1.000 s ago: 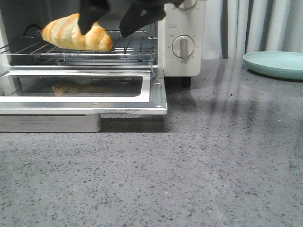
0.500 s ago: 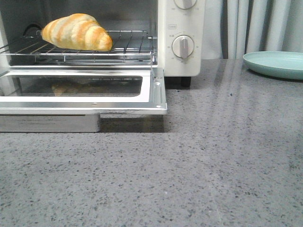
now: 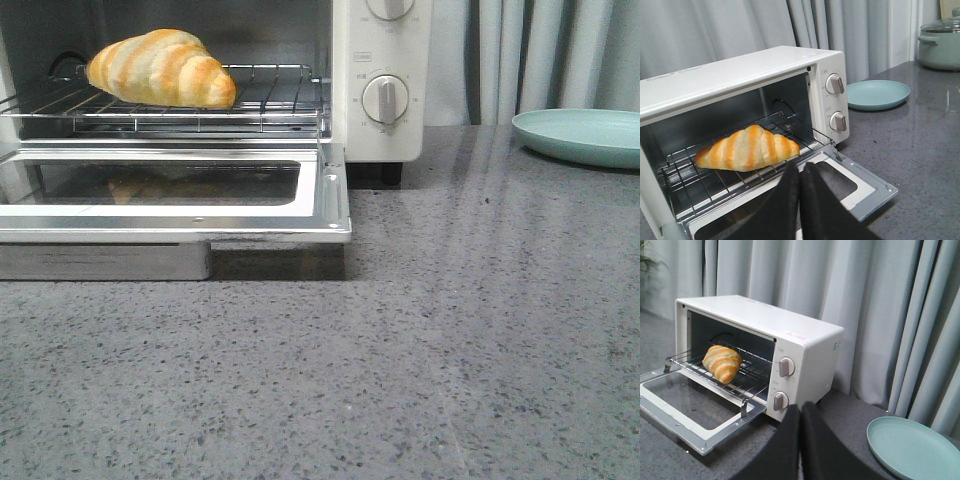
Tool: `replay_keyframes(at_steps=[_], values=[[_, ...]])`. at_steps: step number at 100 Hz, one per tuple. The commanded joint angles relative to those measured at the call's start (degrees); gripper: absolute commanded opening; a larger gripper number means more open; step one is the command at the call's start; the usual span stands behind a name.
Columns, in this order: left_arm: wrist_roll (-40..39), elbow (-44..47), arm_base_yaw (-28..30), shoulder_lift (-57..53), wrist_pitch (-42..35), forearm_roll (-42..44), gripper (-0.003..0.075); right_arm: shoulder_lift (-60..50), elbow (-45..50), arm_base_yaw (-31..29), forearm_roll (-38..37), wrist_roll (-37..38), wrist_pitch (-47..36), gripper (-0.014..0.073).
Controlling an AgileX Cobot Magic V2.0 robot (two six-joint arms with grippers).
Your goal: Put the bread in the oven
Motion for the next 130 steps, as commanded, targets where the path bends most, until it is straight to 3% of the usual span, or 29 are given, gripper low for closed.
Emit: replay_keyframes(at_steps=[1,27,87,93,100,112,117,130], values=[[-0.72,-1.44,0.06,0.6,-2.69,-2.13,-0.0021,0.68,-1.34,-0.39,-1.35,0.3,-1.81,-0.0059],[-0.72,-1.44,0.06,0.6,-2.79,-2.13,-0.0021,1.3,-1.24,-0.39,-0.72,0.3,2.21,-0.0059],[-0.72,-1.0,0.33,-0.27,-2.83,-2.54,-0.0021,1.3,-1.24,-0.39,-0.72,0.3,2.37,-0.0059],[-1.07,0.18,1.17,-1.39,-5.48,1.58,-0.0021,1.3,-1.24,-0.39,-0.72,0.3,2.37,-0.0059],[-9.8,3.43,2.75,-3.21,-9.62,11.25,-0.0021,1.3,-1.24,-0.39,-0.72,0.3,2.37,-0.0059],[-42.47,12.89,6.36,-7.42,-18.02,34.48,-0.0021,1.3,-1.24,-0.39,-0.72,0.3,2.37,-0.0059],[-51.15,16.87,7.46,-9.35,-20.97,41.86,-0.0021,1.3,-1.24,-0.39,-0.72,0.3,2.37,-0.0059],[-54.41,24.32,8.57,-14.36,-23.32,44.95,-0.0021,1.3,-1.24,-0.39,-0.72,0.3,2.37,-0.0059]])
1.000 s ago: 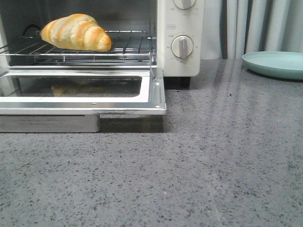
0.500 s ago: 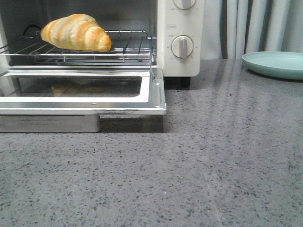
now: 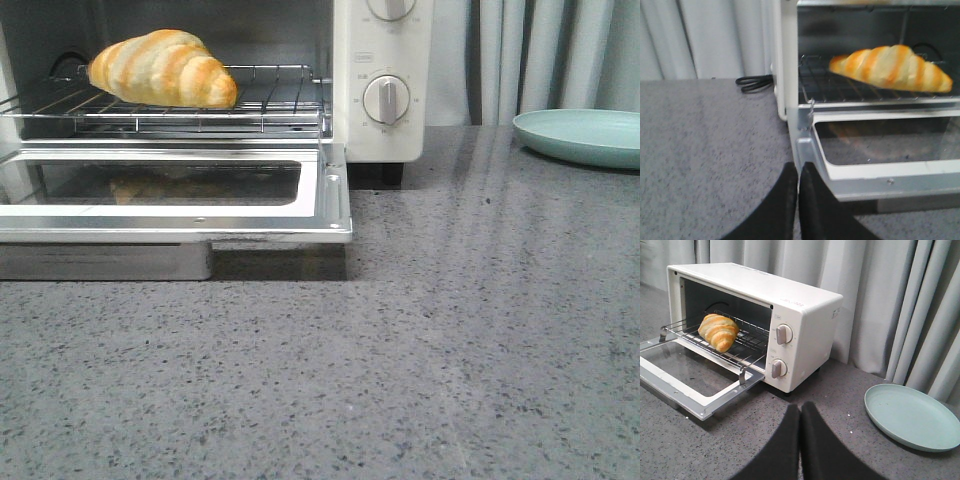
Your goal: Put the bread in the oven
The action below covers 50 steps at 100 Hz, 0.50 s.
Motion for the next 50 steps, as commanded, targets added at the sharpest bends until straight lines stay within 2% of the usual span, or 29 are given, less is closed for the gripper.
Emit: replay_keyframes(at_steps=[1,14,38,50], values=[[-5.24,3.0,0.57,-2.34,-6.76,3.41,-0.0021,1.44,-1.24,-0.39,-0.81,0.3,-4.14,-0.0059],[-5.24,7.17,0.57,-5.85,-5.42,3.15,-0.0021,1.44,-1.24,-0.39,-0.81,0.3,-4.14,-0.0059],[-5.24,8.79,0.57,-8.56,4.77,1.53,-0.0021,1.44,-1.24,-0.39,-0.81,0.3,-4.14,-0.0059],[-5.24,8.79,0.57,-8.56,5.15,1.53,-0.0021,1.44,-1.24,-0.39,-0.81,0.3,-4.14,-0.0059]])
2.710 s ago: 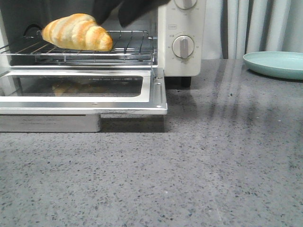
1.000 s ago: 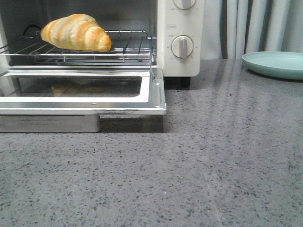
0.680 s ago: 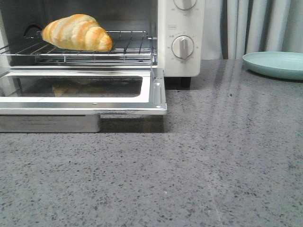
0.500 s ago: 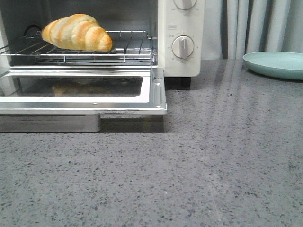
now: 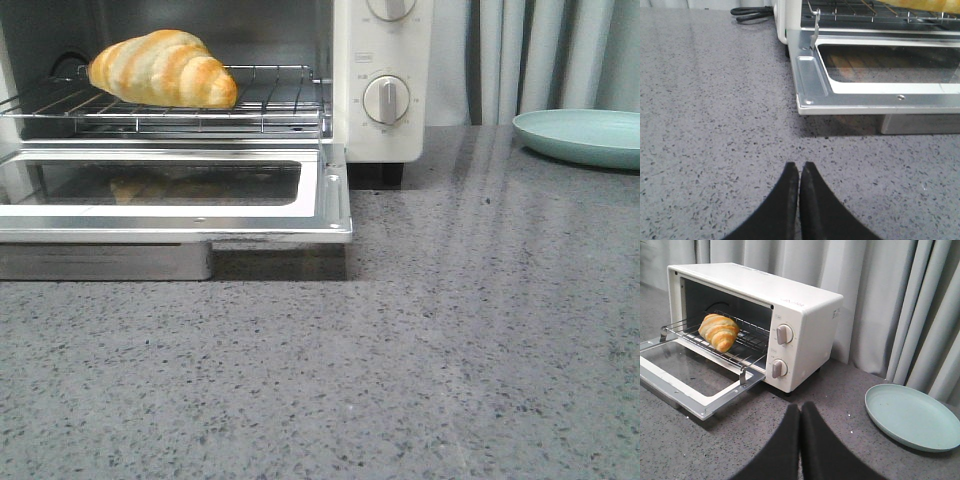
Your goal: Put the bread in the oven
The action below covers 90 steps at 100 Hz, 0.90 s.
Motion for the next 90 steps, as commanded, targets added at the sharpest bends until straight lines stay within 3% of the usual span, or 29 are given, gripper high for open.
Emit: replay_keyframes(at_steps=[1,90], values=[[-0.65,1.31,0.13,-1.78,-2.56,-0.82,-0.0021,1.44,-1.24,-0.39,-0.81,0.3,-4.24,-0.0059],[-0.65,1.31,0.13,-1.78,-2.35,-2.37,-0.0021,1.44,-1.24,-0.39,-0.81,0.3,-4.24,-0.0059]])
